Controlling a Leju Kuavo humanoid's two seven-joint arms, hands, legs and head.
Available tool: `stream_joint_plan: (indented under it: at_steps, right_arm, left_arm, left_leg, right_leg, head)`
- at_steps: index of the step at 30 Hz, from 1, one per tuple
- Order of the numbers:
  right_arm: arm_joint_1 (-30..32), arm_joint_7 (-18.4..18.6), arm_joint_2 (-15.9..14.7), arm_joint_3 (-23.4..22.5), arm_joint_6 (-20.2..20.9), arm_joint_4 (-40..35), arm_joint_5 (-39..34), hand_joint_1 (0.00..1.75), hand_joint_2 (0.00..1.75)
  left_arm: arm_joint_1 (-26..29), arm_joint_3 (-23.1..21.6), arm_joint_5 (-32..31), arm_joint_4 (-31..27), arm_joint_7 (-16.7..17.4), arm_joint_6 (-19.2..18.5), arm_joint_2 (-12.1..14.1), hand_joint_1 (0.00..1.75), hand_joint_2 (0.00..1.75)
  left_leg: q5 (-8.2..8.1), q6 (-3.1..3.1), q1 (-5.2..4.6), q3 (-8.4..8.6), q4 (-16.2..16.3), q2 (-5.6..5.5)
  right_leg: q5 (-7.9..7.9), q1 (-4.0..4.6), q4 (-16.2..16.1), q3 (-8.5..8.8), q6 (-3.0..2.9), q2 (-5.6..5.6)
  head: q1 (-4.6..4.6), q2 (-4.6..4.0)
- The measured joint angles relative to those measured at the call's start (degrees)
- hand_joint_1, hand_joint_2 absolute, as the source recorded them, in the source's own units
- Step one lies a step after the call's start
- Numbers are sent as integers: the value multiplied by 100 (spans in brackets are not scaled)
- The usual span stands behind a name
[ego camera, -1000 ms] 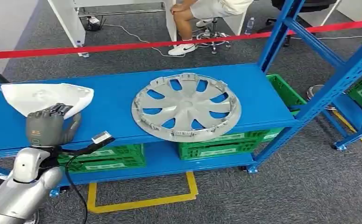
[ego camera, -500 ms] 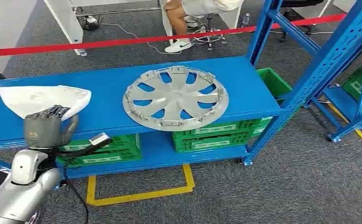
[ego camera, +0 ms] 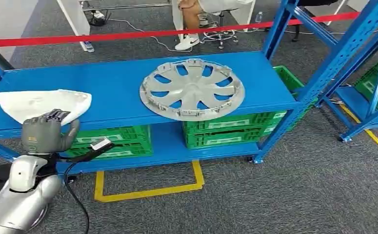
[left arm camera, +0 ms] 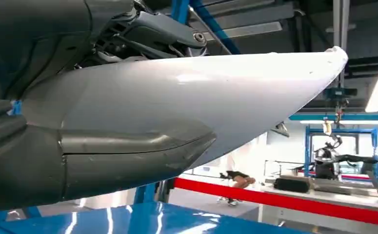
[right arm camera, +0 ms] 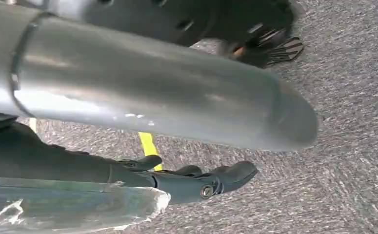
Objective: Take the parts from the cabinet and place them on the table.
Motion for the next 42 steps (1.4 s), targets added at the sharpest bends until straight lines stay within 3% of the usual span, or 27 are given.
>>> stream_joint_plan:
  at_steps: [1,3,4,5,6,8,9,10,12,14,15,16,19,20,22,24,25,26,27,29,31,32,35,37,39,40,42]
  right_arm:
    - [-10,0,0,0,28,0,0,0,0]
    - [1,11,0,0,57,0,0,0,0]
    - [12,13,2,-2,79,0,0,0,0]
    - [8,20,7,-9,107,0,0,0,0]
    - [7,42,7,-15,122,0,0,0,0]
    - [4,66,4,-20,140,0,0,0,0]
    - [6,66,4,-20,149,0,0,0,0]
    - [15,66,4,-22,149,0,0,0,0]
    - [22,66,4,-22,155,0,0,0,0]
    - [22,68,7,-26,166,0,0,0,0]
    - [22,68,7,-33,166,0,0,0,0]
    - [17,70,7,-44,166,0,0,0,0]
    - [25,72,7,-57,166,0,0,0,0]
    - [40,70,4,-59,164,7,0,0,0]
    - [55,76,9,-61,164,9,0,0,0]
    - [39,74,13,-63,166,9,4,0,0]
    - [36,74,11,-66,166,9,2,0,0]
    - [41,74,11,-68,166,9,0,0,0]
    - [46,74,11,-70,164,9,0,0,0]
    - [42,74,11,-79,157,9,0,0,0]
    - [11,74,11,-81,149,9,0,0,0]
    - [-6,74,9,-83,149,9,2,0,0]
    - [32,72,13,-94,149,9,2,0,0]
    - [24,63,13,-94,153,9,0,0,0]
    - [17,61,11,-96,171,9,0,0,0]
    - [20,59,9,-98,171,11,0,0,0]
    - [22,50,9,-101,197,13,0,0,0]
  left_arm:
    - [-2,2,13,2,0,-37,2,175,175]
    - [-7,2,31,2,0,-55,0,175,175]
    - [1,2,35,2,0,-74,4,175,175]
    - [4,5,48,13,0,-94,11,175,175]
    - [2,7,48,24,0,-127,20,175,175]
    - [5,5,57,55,0,-160,28,175,175]
    - [10,5,57,72,0,-162,28,175,175]
    - [15,5,66,90,0,-173,28,175,175]
    - [15,5,92,127,0,-212,33,175,175]
    - [7,7,118,138,7,-238,37,175,175]
    - [-14,9,129,140,7,-247,37,175,175]
    - [-37,9,136,140,7,-251,37,175,175]
    - [-51,11,155,142,9,-254,39,175,175]
    - [-36,11,157,151,9,-256,35,175,175]
    - [-40,7,158,162,9,-260,31,175,175]
    - [-31,7,158,171,11,-262,31,175,175]
    - [-29,7,157,177,11,-260,31,175,175]
    - [-22,7,160,186,11,-262,31,175,175]
    - [-14,7,160,190,11,-262,31,175,175]
    - [-11,7,160,190,11,-265,31,175,175]
    - [-12,7,160,190,13,-278,26,175,175]
    - [-21,7,157,190,15,-284,24,175,175]
    - [-49,-4,151,210,15,-313,-15,175,175]
    - [-59,-17,131,249,15,-335,-26,175,175]
    - [-91,-35,107,284,15,-335,-70,175,175]
    - [-98,-52,92,304,15,-335,-103,175,175]
    - [-108,-94,46,334,15,-341,-146,175,175]
  left_leg:
    - [51,-34,-1,-16,13,8]
    - [145,-106,23,-22,-14,9]
    - [185,-152,17,-33,-15,4]
    - [54,-181,42,-68,34,-5]
    - [-271,-220,45,-128,199,-4]
    - [-1027,-280,72,-317,1032,-3]
    - [-1213,-298,79,-385,1446,-3]
    - [-1196,-306,83,-383,1686,-2]
    - [-836,-303,85,-110,1537,-2]
    - [-577,-263,84,484,768,-3]
    - [-680,-223,70,818,337,-6]
    - [-775,-167,55,977,18,-9]
    - [-778,-84,30,886,-29,-9]
    - [-684,20,83,838,-87,17]
    - [-552,115,69,674,-80,35]
    - [-396,124,44,473,-74,37]
    - [-327,125,36,380,-65,38]
    - [-246,120,28,275,-62,38]
    - [-177,110,23,179,-54,38]
    - [-48,81,20,0,-27,34]
    - [44,18,-12,-91,9,31]
    - [130,-10,-10,-106,7,42]
    - [284,-96,1,-160,-41,28]
    - [-323,-171,27,-280,267,17]
    - [-1020,-225,57,-461,1189,17]
    - [-1134,-241,66,-507,1572,17]
    - [-901,-255,86,-357,1739,17]
  right_leg:
    - [-27,3,-130,72,-22,7]
    - [9,36,-88,-58,-68,11]
    - [70,23,-116,-93,-142,0]
    - [142,-4,-131,-133,-209,-31]
    - [198,-4,-131,-201,-253,-32]
    - [340,2,-123,-313,-284,-43]
    - [418,8,-111,-408,-285,-43]
    - [477,11,-93,-503,-277,-44]
    - [572,10,-24,-712,-253,-44]
    - [639,10,47,-866,-219,-37]
    - [672,27,85,-912,-184,-34]
    - [706,43,119,-945,-154,-32]
    - [885,31,103,-1034,-54,-40]
    - [851,22,122,-1081,-24,-32]
    - [205,12,558,-1274,10,-13]
    - [-378,4,1439,-1466,41,-14]
    - [-438,5,1734,-1496,49,-14]
    - [-289,5,1871,-1435,52,-14]
    - [-45,5,1791,-1291,45,-14]
    - [333,6,1105,-706,5,-14]
    - [3,35,-20,93,-27,-13]
    - [-74,33,-184,141,-45,-10]
    - [85,23,-175,-66,-150,-34]
    - [226,12,-172,-146,-261,-47]
    - [388,18,-159,-326,-281,-50]
    - [450,20,-151,-412,-280,-52]
    - [564,19,-106,-608,-256,-52]
  head:
    - [-26,0]
    - [-18,0]
    - [-15,0]
    - [-15,0]
    - [-43,0]
    - [-52,0]
    - [-55,0]
    - [-55,0]
    - [-55,0]
    - [-57,0]
    - [-57,0]
    - [-48,0]
    - [-48,0]
    - [-50,0]
    - [-15,0]
    - [-18,0]
    - [-9,0]
    - [-15,0]
    - [-11,0]
    - [-11,0]
    - [-9,0]
    - [-39,0]
    - [-18,0]
    - [-57,0]
    - [-81,0]
    - [-90,0]
    - [-90,0]
